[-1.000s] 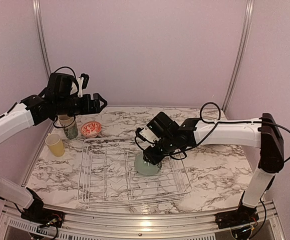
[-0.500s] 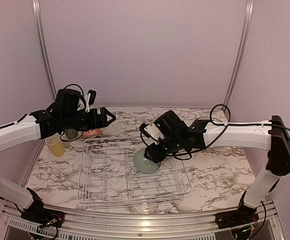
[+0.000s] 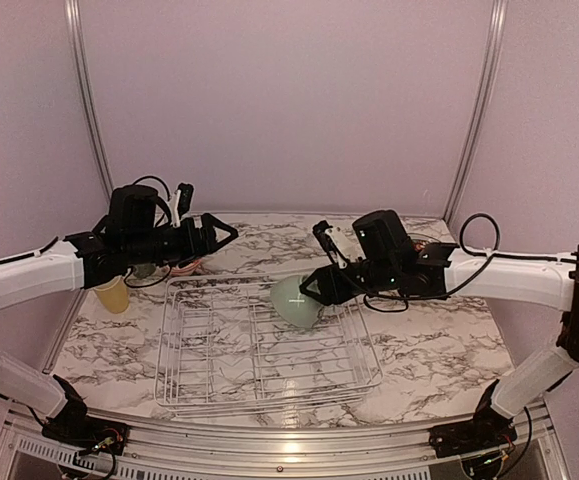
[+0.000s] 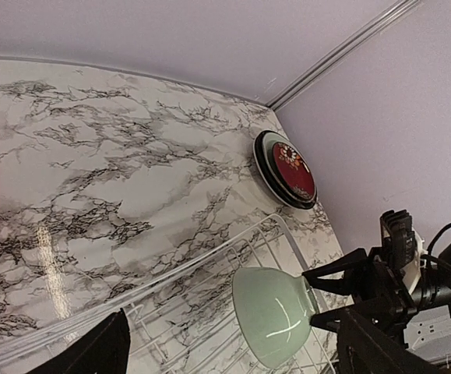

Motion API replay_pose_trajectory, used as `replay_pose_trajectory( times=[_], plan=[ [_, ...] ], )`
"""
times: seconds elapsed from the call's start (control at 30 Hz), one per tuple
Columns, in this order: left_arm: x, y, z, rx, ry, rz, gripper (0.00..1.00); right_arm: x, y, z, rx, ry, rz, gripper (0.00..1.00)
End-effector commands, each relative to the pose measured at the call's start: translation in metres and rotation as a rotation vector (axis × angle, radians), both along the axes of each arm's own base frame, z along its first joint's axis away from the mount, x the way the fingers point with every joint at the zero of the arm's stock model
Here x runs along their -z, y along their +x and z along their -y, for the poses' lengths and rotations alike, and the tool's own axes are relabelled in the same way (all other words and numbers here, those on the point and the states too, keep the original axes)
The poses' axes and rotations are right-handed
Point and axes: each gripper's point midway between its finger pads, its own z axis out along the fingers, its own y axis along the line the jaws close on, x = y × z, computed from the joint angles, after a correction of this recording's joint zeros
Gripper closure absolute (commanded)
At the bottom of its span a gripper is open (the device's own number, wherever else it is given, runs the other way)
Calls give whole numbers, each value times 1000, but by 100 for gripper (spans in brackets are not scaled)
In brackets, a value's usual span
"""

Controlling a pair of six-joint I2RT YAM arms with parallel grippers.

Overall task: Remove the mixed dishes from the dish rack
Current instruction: Grab the bowl from the dish rack, then pass from the right arm to the left

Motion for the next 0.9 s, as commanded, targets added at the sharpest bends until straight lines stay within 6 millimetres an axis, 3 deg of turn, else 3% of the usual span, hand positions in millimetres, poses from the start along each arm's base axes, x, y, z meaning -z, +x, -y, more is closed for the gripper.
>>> replay_pose_trajectory(
  times=[0.0,0.3,0.63,0.87],
  plan=[
    [-17,-9,20,77,-170,-15,5,-63,4,-17,-15,262,59,78],
    [-11,-34,74,250,-370,-112,6,-95,19,6,39,556,40,80],
    [-24,-55,117,401,-520,-173,11,-119,22,7,33,659,85,80],
    [-33,-60,128,456,-616,-195,29,-122,19,2,2,710,70,80]
  ],
)
